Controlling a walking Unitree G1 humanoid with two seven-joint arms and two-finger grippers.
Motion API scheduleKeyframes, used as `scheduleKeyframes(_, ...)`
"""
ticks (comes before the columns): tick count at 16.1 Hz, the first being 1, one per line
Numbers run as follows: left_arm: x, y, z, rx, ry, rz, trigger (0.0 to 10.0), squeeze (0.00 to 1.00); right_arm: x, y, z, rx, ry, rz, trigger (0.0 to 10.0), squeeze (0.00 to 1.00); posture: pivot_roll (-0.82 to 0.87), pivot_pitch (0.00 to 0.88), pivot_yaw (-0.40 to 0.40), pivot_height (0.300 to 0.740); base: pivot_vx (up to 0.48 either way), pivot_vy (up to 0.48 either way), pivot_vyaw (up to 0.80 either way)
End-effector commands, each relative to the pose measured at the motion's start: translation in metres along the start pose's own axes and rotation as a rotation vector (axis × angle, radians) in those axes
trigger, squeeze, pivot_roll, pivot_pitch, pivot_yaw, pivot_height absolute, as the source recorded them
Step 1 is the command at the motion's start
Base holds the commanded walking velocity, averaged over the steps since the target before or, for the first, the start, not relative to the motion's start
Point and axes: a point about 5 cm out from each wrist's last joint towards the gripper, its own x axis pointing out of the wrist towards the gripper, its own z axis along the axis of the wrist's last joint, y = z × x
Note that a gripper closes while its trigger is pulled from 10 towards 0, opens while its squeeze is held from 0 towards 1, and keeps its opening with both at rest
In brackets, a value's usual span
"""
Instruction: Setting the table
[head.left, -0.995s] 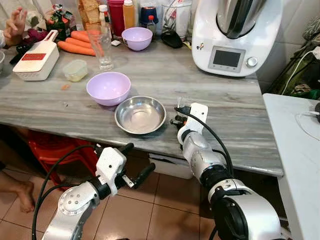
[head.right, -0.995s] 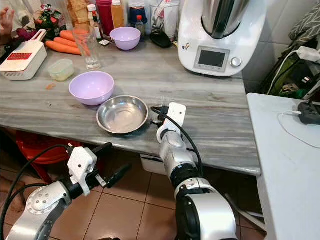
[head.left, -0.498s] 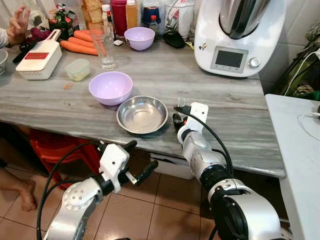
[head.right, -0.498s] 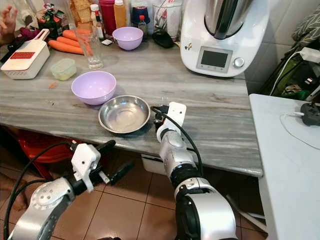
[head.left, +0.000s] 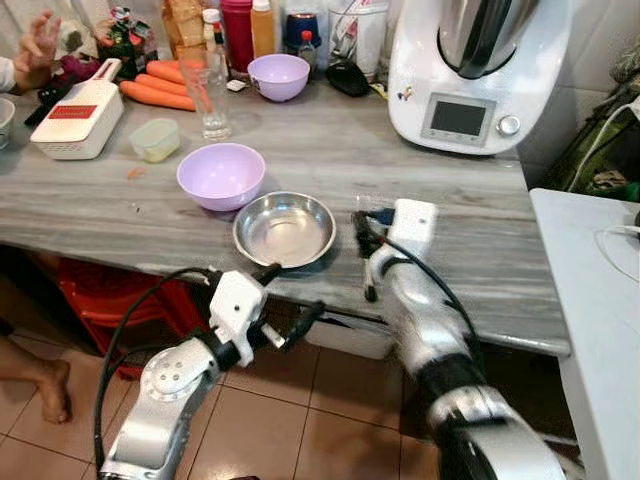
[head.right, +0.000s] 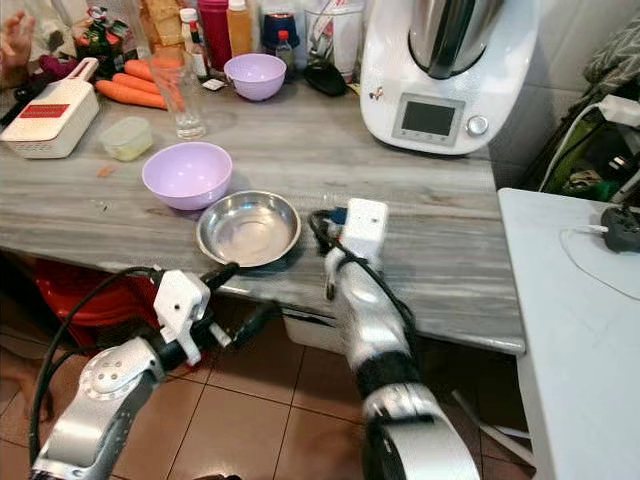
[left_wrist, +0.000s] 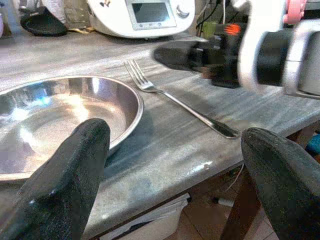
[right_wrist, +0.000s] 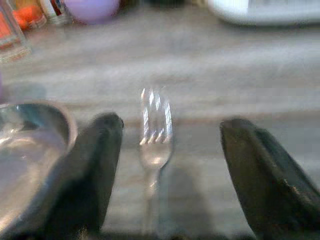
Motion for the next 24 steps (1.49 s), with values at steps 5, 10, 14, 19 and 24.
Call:
scheduleKeyframes(5,0.002,-0.001,-0.004,-0.005,-0.003,0.031,10.0,0.00,-0.024,-0.026,-0.019,-0.076,0.083,-0.056,10.0,1.00,0.02,0.033,-0.039,0.740,0.000,0.000,0.00)
scheduleKeyframes(10,0.003,-0.002,-0.004,-0.020,-0.009,0.023,10.0,0.00,-0.031,-0.028,-0.027,-0.116,0.177,-0.028,10.0,1.00,0.02,0.032,-0.041,0.740,0.000,0.000,0.00)
scheduleKeyframes(14,-0.001,0.000,-0.006,-0.020,-0.001,0.022,10.0,0.00,-0.030,-0.024,-0.029,-0.132,0.225,0.014,10.0,1.00,0.02,0.039,-0.047,0.740,0.000,0.000,0.00)
scheduleKeyframes(19,-0.002,-0.003,-0.007,-0.027,0.006,0.006,10.0,0.00,-0.031,-0.016,-0.034,-0.129,0.261,0.056,10.0,1.00,0.02,0.044,-0.047,0.740,0.000,0.000,0.00)
scheduleKeyframes(24,-0.003,-0.003,-0.008,-0.026,0.013,0.000,10.0,0.00,-0.028,-0.005,-0.038,-0.111,0.284,0.092,10.0,1.00,0.02,0.048,-0.044,0.740,0.000,0.000,0.00)
